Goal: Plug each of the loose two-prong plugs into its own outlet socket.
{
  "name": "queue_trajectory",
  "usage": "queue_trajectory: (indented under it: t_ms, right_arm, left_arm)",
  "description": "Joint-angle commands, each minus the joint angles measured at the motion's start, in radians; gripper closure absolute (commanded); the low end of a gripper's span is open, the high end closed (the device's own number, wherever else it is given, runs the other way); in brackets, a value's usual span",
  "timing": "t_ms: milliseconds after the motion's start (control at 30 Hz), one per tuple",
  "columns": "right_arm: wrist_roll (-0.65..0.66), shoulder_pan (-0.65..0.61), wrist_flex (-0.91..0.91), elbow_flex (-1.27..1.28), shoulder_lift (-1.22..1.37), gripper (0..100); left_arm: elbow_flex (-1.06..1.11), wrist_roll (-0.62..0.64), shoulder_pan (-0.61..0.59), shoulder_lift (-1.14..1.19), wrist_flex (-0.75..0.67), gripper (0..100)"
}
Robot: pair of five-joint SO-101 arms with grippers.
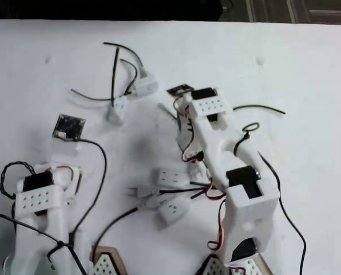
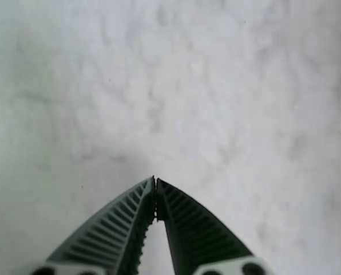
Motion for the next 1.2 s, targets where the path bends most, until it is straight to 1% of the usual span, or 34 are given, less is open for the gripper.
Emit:
queue_trajectory:
  t_ms: [0, 100, 167, 300, 433, 800, 867, 1067, 1167]
  right_arm:
    - [-0.008, -0.008, 0.054, -0.058, -0.005, 95.7]
    - [-0.008, -0.010, 0.070, -0.058, -0.004, 88.9]
    - [-0.009, -0.008, 0.079, -0.058, -0.004, 86.8]
    - [-0.054, -0.007, 0.079, -0.058, -0.004, 88.1]
    - [-0.068, -0.007, 0.076, -0.058, 0.001, 88.2]
    - [-0.095, -0.028, 0.082, -0.110, 0.163, 88.2]
    - [-0.127, -0.041, 0.084, -0.126, 0.170, 88.3]
    - [-0.157, -0.097, 0.174, -0.176, 0.176, 88.3]
    - [-0.157, -0.102, 0.194, -0.196, 0.177, 88.3]
  left_arm:
    - [-0.003, -0.009, -0.010, -0.025, -0.015, 98]
    - [-0.003, -0.009, -0.010, -0.025, -0.015, 98]
    - [-0.003, -0.009, -0.010, -0.025, -0.015, 98]
    - [-0.003, -0.009, -0.010, -0.025, -0.015, 98]
    - [-0.003, -0.009, -0.010, -0.025, -0.015, 98]
    - [-0.003, -0.009, -0.010, -0.025, -0.015, 98]
    - [-0.003, -0.009, -0.010, -0.025, -0.015, 98]
    - [-0.003, -0.009, -0.010, -0.025, -0.015, 98]
    - [-0.003, -0.009, -0.010, -0.025, -0.015, 98]
